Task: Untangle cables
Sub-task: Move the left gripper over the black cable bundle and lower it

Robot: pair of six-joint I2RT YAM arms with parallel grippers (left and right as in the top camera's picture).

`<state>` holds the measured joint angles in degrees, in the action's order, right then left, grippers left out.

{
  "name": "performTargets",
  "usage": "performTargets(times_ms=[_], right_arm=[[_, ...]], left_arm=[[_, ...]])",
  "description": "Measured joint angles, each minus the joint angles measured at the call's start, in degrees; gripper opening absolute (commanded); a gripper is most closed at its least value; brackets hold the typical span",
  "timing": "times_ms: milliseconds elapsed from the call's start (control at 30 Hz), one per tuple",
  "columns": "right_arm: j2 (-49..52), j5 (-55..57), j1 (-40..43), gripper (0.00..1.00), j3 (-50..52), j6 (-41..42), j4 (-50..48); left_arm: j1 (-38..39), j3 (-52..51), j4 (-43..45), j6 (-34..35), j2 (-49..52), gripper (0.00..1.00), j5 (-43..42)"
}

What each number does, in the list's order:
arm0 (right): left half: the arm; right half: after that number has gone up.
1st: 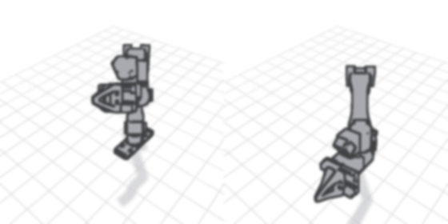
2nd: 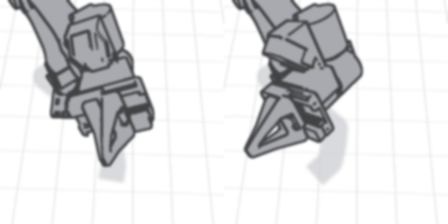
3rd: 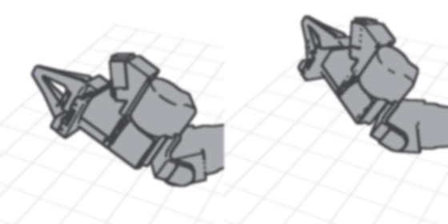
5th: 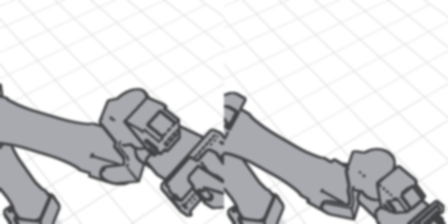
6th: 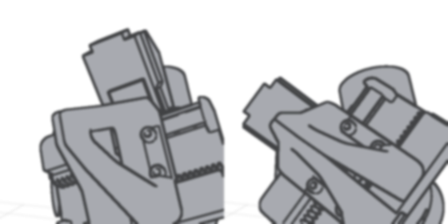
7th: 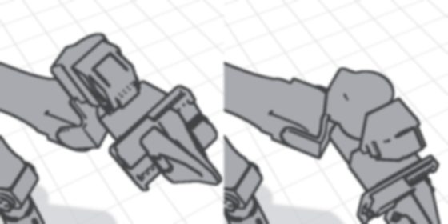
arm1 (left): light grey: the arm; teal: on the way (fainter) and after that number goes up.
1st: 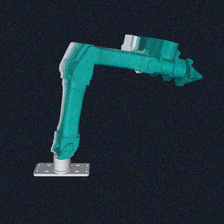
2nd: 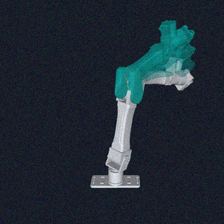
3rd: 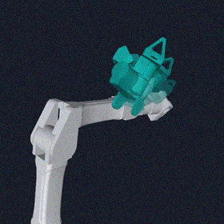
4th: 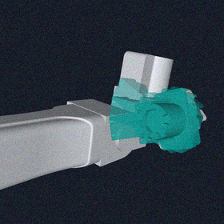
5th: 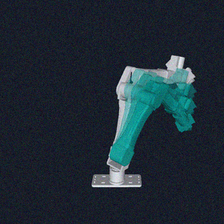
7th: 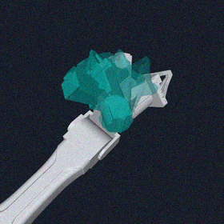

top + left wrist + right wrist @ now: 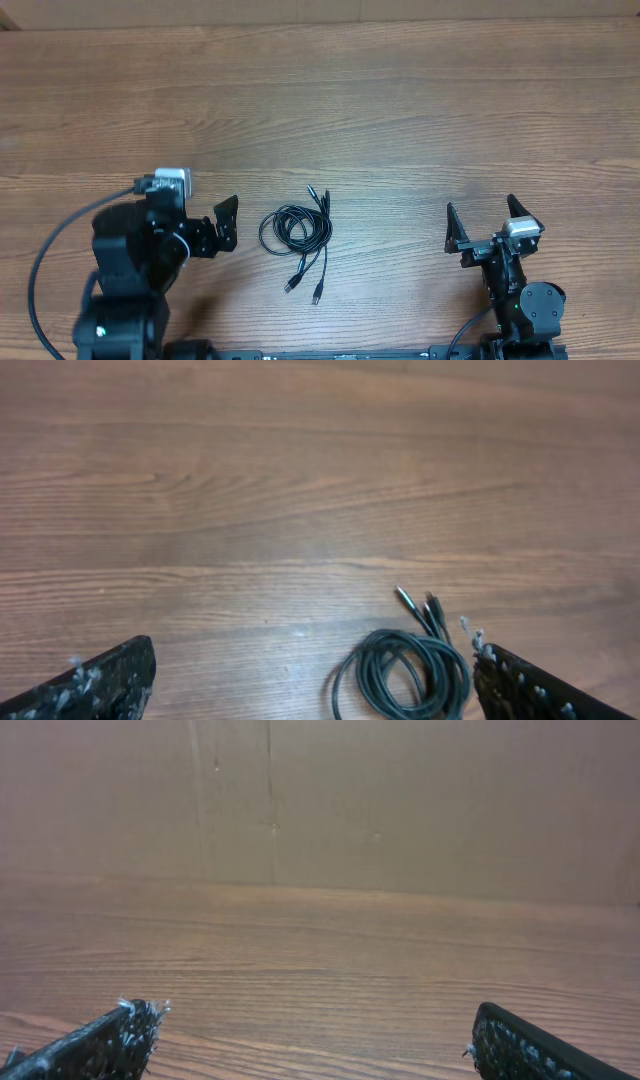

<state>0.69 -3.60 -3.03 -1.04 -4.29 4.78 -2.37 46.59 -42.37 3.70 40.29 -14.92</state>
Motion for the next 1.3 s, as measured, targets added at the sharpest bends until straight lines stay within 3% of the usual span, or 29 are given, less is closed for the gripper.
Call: performTargets(times_ms=[667,1300], right_arm=[[0.0,0.0,0.0,1.0,0.0,0.0,0.0],[0.0,0.0,0.0,1.0,0.0,0.0,0.0]], left_arm=[[0.1,26.8,-24.3,-9.9,20.3,1.0,-4.5],[11.0,30.8,-32.9,-14.3,34.3,1.0,-0.3]])
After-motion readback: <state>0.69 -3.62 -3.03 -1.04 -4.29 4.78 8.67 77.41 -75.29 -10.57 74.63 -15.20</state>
